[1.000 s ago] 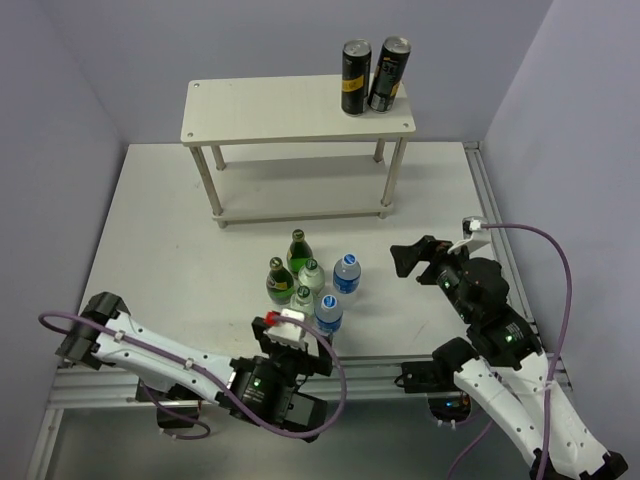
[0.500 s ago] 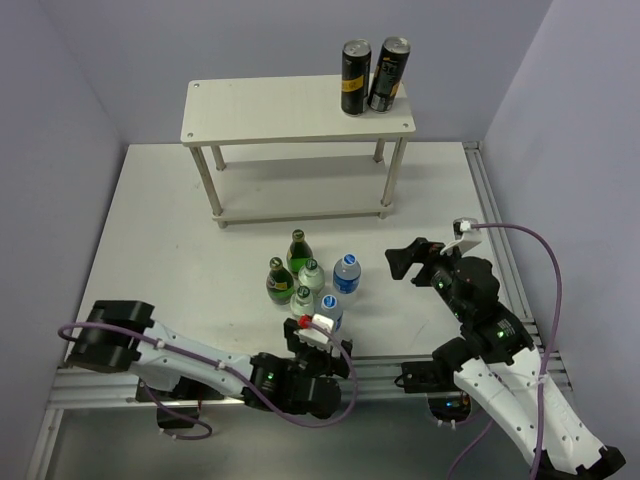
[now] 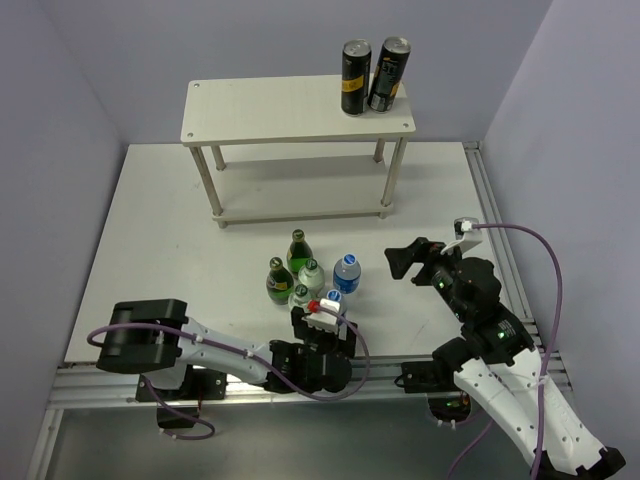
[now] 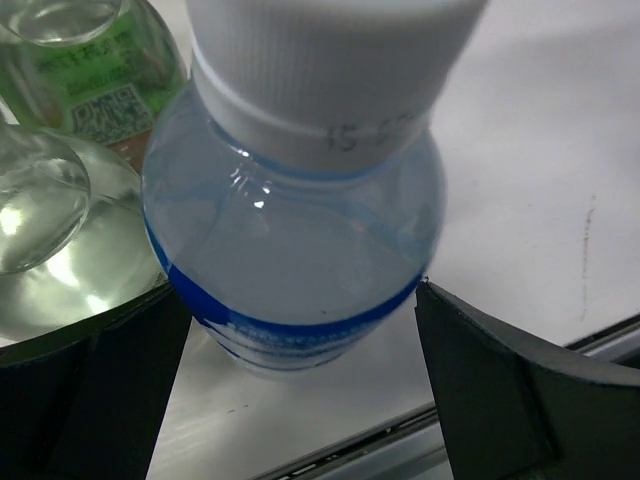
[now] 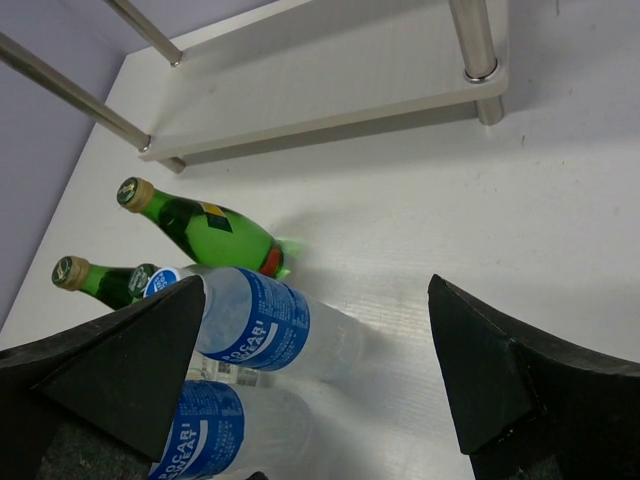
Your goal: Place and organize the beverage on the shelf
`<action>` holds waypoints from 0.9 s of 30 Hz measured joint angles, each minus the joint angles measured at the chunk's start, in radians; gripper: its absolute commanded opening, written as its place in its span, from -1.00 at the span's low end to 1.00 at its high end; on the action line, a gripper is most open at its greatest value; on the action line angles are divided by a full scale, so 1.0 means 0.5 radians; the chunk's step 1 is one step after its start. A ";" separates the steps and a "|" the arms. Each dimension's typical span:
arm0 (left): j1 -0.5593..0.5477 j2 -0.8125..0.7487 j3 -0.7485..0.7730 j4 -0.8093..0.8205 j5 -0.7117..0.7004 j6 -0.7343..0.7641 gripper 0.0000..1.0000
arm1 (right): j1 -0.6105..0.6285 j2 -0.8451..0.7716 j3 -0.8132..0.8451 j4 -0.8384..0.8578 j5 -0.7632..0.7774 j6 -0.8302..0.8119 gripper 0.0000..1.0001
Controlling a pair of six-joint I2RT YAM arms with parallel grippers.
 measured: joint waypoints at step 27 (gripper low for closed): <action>-0.051 0.169 0.631 -1.257 0.016 -0.546 -0.99 | 0.000 0.000 -0.028 0.016 -0.063 -0.008 1.00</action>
